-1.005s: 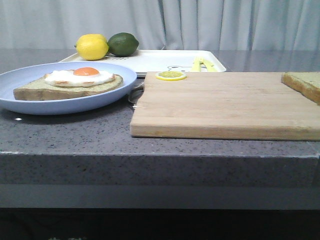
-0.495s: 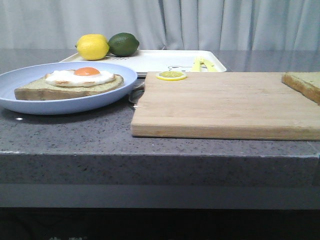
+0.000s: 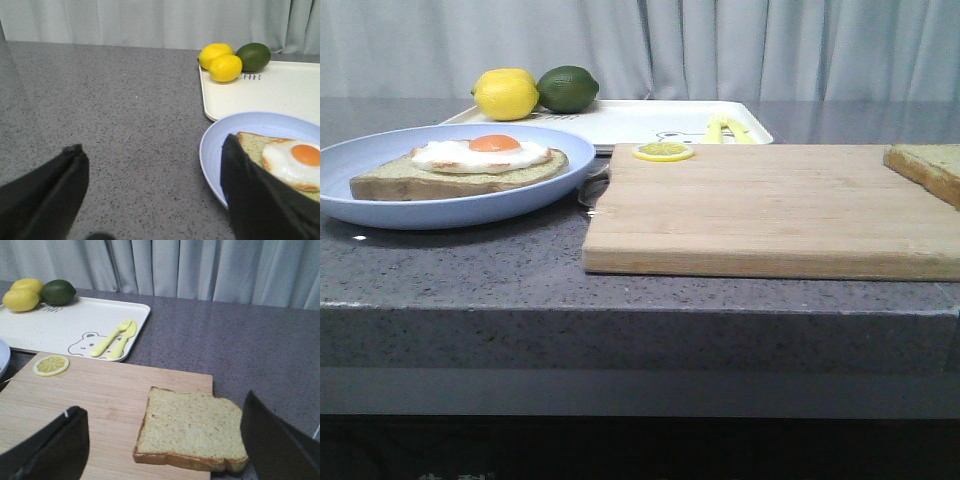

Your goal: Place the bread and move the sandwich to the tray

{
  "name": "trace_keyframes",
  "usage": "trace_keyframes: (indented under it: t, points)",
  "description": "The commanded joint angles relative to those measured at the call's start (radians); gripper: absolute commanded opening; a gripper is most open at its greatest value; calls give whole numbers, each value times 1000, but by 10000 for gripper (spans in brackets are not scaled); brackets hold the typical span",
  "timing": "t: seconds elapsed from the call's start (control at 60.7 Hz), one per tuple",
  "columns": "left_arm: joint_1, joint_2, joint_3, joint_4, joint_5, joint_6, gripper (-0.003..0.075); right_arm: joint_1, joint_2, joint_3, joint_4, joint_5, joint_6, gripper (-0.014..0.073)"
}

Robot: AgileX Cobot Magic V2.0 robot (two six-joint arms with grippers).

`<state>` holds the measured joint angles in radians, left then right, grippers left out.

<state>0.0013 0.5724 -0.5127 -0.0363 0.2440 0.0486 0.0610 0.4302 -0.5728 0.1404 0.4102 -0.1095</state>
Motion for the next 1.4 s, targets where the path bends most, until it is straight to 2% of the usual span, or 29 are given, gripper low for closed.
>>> trace_keyframes:
  t: [0.0,0.148,0.346,0.511,0.676,0.775,0.824,0.94,1.022,1.121,1.385]
  points:
    - [3,6,-40,-1,-77,-6,589,-7,17,-37,9,-69,-6,640]
    - [3,7,-40,-1,-77,-6,589,-39,111,-82,11,-41,67,640]
    - [3,7,-40,-1,-77,-6,589,-209,377,-253,11,57,116,640]
    - [3,7,-40,-1,-76,-6,589,-300,618,-416,12,164,109,640]
    - [3,7,-40,-1,-74,-6,589,-361,816,-553,33,266,40,640]
    - [1,7,-40,-1,-71,-6,589,-403,914,-599,117,294,-30,640]
    - [1,7,-40,-1,-71,-6,589,-428,949,-616,178,318,-84,640]
    - [1,7,-40,-1,-71,-6,589,-493,1036,-637,441,404,-291,640]
    - [1,7,-40,-1,-71,-6,589,-534,1084,-649,553,469,-418,640]
    - [1,7,-40,-1,-71,-6,589,-562,1133,-668,589,534,-464,640]
    - [1,7,-40,-1,-71,-6,589,-547,1225,-690,618,627,-514,640]
